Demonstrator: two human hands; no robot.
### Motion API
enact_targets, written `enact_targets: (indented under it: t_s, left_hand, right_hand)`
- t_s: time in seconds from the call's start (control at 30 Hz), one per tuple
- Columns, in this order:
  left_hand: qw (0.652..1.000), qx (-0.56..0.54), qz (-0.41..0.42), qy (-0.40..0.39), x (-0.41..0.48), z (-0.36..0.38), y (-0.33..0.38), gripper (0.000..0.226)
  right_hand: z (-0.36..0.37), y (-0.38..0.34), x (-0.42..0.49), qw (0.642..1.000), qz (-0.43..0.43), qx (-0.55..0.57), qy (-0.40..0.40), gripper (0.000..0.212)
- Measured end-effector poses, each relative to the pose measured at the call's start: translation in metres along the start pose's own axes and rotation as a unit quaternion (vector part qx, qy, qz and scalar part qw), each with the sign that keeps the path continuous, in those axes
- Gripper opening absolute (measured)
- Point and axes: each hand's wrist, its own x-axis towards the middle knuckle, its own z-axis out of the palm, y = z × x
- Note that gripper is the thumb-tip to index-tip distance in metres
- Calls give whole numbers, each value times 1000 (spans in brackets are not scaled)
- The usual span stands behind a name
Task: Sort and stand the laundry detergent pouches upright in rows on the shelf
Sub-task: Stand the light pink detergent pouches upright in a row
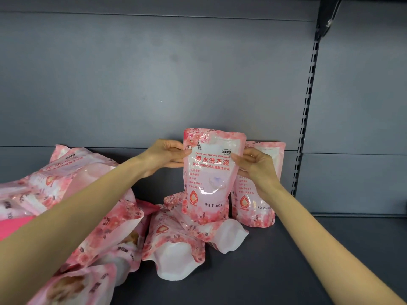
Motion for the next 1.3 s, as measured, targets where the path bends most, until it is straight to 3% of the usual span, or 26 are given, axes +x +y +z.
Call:
enact_targets:
  t_s: [0.2,0.67,1.03,1.3]
  left_hand:
    - [999,4,1,34,1,3,1,13]
    - [998,-23,45,25,6,38,22,17]
    - [998,-47,47,9,8,86,23,10]
    - [999,-40,19,-14,10,122,8,26]
  right_hand:
    - [-3,-5,-1,1000,9,4,16,9]
    - [-33,-28,-7,998,21,46,29,5]
    - [-66,-31,-15,993,-13,31,117,5]
    - [-93,-16,-28,984,-9,13,176,6]
